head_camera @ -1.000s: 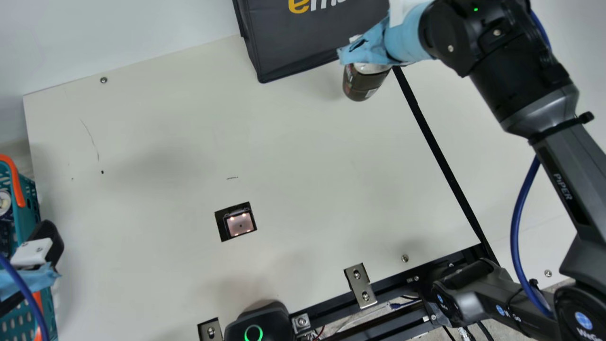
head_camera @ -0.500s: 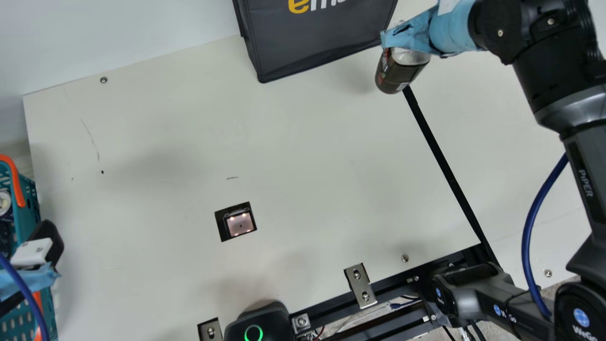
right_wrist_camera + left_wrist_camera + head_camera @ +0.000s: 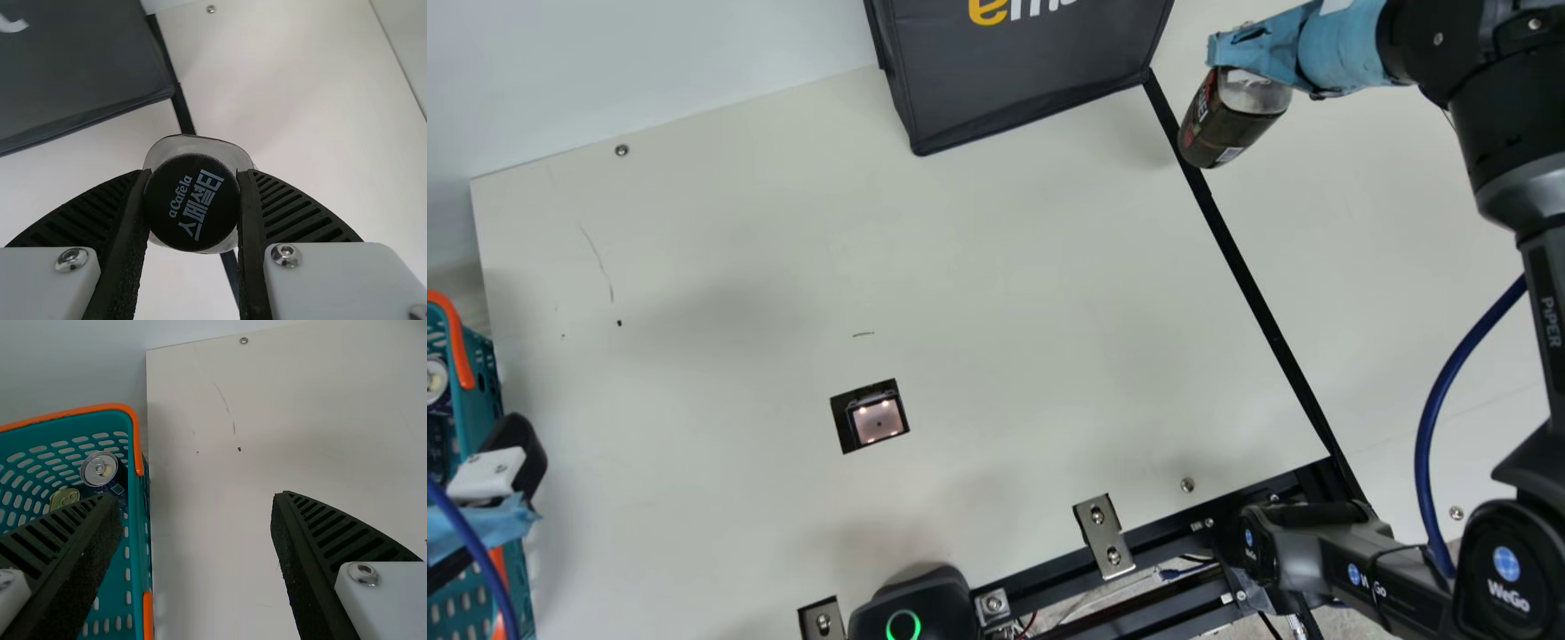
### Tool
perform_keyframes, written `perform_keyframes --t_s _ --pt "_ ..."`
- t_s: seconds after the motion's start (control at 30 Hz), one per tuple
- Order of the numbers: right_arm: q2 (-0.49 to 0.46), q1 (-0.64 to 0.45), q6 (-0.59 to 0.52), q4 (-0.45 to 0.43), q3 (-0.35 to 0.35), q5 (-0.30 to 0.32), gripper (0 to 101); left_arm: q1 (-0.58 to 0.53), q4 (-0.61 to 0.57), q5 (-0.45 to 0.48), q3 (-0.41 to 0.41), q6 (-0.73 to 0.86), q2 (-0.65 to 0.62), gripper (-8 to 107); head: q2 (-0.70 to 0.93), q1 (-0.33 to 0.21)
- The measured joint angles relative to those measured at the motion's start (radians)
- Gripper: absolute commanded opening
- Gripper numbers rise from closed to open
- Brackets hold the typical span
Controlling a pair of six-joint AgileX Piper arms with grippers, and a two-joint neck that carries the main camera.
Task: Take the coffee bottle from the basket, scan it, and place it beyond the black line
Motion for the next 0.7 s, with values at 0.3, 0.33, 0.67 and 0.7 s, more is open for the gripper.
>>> perform_keyframes --t_s 0.3,0.33,0.67,0.7 --pt "0.036 -0.106 -0.032 0.024 -0.015 -0.018 0 0.0 0.0 0.0 0.0 0.0 0.0 90 -0.002 -0.002" --pt "0.04 -0.116 -0.038 0.026 -0.016 -0.021 0 0.0 0.0 0.0 0.0 0.0 0.0 90 0.0 0.0" --pt "0.079 -0.173 -0.051 0.034 -0.028 -0.04 0 0.0 0.0 0.0 0.0 0.0 0.0 90 -0.002 0.0" --pt "0.083 -0.174 -0.051 0.034 -0.028 -0.046 0 0.0 0.0 0.0 0.0 0.0 0.0 90 -0.002 0.0"
